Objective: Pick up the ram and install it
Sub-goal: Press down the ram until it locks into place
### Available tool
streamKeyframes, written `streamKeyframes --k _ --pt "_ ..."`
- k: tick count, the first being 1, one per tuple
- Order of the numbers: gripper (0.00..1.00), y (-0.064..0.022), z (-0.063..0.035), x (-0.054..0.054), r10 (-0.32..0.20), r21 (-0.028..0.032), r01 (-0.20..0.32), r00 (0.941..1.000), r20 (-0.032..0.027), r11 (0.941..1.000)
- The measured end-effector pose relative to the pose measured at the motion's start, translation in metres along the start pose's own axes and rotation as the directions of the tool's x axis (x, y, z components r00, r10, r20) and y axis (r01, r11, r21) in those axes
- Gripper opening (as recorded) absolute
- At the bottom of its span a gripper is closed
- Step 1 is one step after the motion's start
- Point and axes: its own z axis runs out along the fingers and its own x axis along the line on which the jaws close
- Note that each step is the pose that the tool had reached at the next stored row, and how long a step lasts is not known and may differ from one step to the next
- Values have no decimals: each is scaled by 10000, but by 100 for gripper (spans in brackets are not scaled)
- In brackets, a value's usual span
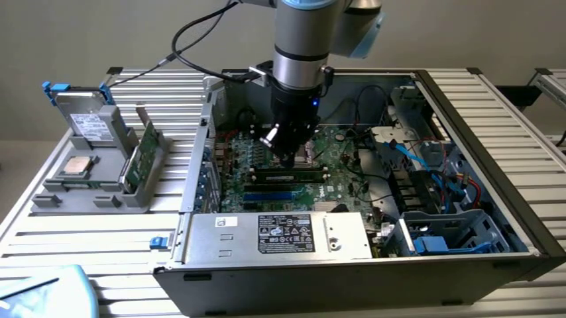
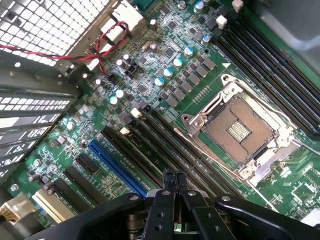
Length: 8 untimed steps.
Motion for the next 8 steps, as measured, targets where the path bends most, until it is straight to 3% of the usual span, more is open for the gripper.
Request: streamKeyframes --k 8 --pt "11 1 0 0 947 96 -949 9953 196 9954"
